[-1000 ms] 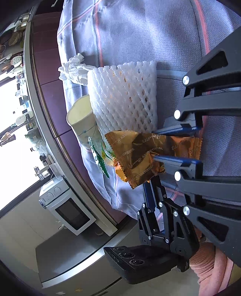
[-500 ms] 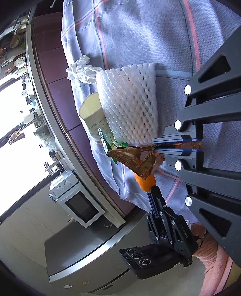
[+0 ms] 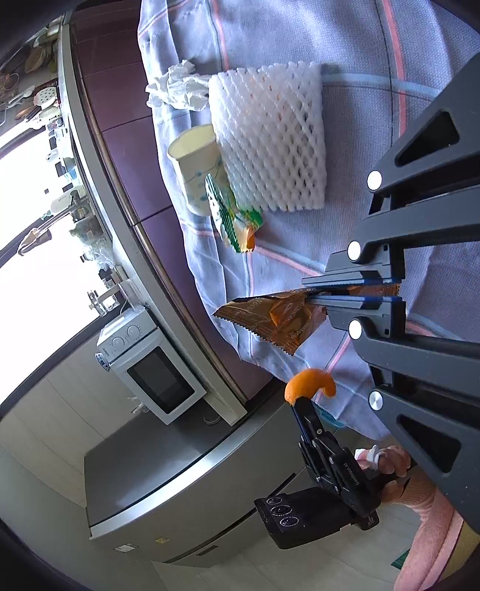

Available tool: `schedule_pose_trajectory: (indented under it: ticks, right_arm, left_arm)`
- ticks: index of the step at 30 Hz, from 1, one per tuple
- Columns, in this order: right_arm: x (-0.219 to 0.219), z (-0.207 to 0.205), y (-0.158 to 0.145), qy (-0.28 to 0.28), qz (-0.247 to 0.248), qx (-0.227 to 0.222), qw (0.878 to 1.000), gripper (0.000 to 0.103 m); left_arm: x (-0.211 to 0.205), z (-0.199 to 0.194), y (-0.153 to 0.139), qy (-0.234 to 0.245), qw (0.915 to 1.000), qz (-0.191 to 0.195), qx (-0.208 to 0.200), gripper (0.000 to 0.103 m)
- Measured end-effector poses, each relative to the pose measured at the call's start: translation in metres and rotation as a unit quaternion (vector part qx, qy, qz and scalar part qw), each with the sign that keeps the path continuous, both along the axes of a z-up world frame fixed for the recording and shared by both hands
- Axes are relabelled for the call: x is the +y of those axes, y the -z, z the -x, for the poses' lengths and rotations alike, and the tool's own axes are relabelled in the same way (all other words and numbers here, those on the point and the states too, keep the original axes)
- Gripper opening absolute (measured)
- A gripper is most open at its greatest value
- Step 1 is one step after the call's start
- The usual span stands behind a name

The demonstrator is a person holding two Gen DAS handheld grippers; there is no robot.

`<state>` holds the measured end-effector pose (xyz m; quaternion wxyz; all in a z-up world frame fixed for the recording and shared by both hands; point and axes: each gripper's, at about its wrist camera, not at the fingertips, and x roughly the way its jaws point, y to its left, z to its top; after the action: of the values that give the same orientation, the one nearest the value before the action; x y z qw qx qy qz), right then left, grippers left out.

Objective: Collect trash
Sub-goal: 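Grasp the orange peel with the left tool while the right tool grasps the gold wrapper, then carry the orange peel and gold wrapper to the teal bin and release both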

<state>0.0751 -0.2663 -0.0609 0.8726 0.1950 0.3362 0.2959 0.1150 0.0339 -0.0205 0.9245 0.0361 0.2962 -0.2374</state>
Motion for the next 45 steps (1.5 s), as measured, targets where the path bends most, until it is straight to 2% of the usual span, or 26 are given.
schedule_pose_trajectory:
  ticks: [14,30,45]
  right_arm:
    - [0.059,-0.011,-0.007,-0.062,-0.005,-0.005,0.998,0.003]
    - [0.131,-0.025,-0.013,-0.130,-0.008,-0.004,0.992,0.003]
    - [0.202,-0.044,-0.018,-0.192,-0.002,0.001,0.981,0.003]
  left_arm:
    - [0.071,0.027,-0.014,-0.081,0.9966,0.007,-0.010,0.006]
    - [0.117,0.036,-0.014,-0.142,0.9898,0.004,-0.004,0.006]
    - [0.164,0.042,-0.024,-0.197,0.9803,0.001,-0.017,0.006]
